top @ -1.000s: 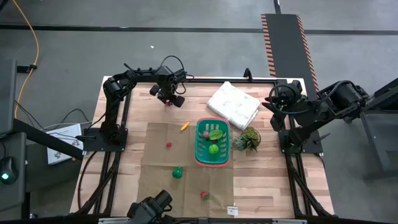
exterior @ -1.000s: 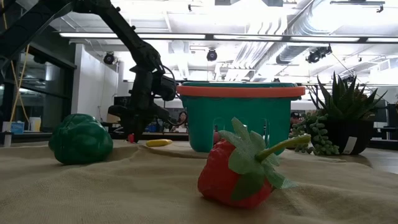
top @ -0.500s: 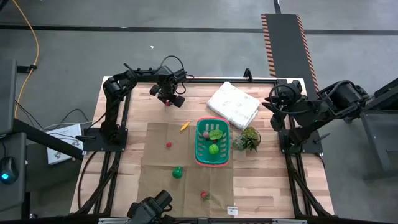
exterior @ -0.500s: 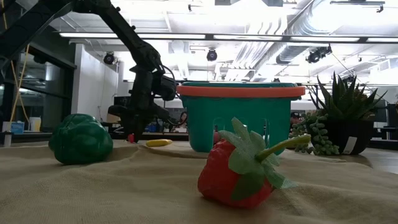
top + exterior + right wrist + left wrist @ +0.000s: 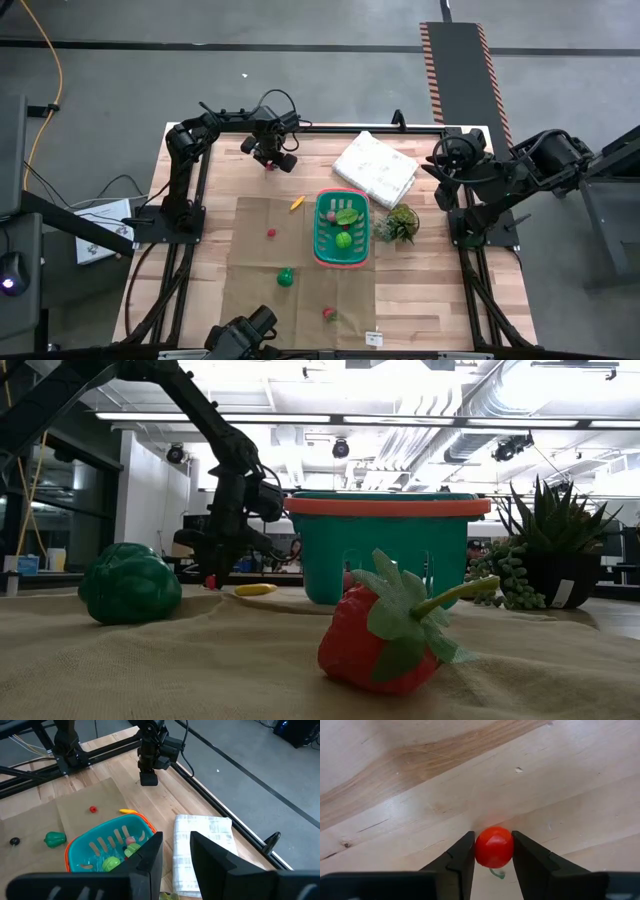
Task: Pick and placing Produce into tupperware
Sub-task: Put the red cherry into the blue basket
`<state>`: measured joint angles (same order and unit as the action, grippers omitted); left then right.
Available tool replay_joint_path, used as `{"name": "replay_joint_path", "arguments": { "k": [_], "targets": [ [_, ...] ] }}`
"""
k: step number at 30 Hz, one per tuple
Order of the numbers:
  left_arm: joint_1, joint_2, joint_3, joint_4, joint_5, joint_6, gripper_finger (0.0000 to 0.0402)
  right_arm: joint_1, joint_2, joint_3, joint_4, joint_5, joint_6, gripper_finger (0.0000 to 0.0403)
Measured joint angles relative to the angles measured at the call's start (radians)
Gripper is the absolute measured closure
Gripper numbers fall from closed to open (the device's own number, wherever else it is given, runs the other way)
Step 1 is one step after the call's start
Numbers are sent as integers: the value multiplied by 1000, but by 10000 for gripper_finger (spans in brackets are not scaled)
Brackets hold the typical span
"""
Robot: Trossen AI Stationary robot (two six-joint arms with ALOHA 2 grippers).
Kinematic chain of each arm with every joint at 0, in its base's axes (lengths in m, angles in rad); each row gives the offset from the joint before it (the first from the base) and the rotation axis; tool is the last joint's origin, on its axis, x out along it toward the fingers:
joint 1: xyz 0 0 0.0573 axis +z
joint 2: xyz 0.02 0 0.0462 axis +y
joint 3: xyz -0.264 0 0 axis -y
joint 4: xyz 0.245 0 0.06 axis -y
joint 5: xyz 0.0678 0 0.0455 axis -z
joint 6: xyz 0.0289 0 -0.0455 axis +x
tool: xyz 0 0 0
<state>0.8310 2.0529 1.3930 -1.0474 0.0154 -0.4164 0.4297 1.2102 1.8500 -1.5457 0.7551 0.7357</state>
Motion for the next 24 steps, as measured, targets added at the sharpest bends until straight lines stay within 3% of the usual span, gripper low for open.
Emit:
{"name": "replay_joint_path", "arguments": {
  "k": [24],
  "targets": [
    [0,0,10,0,20,3,296,0,0,0,0,3,0,314]
  ]
}}
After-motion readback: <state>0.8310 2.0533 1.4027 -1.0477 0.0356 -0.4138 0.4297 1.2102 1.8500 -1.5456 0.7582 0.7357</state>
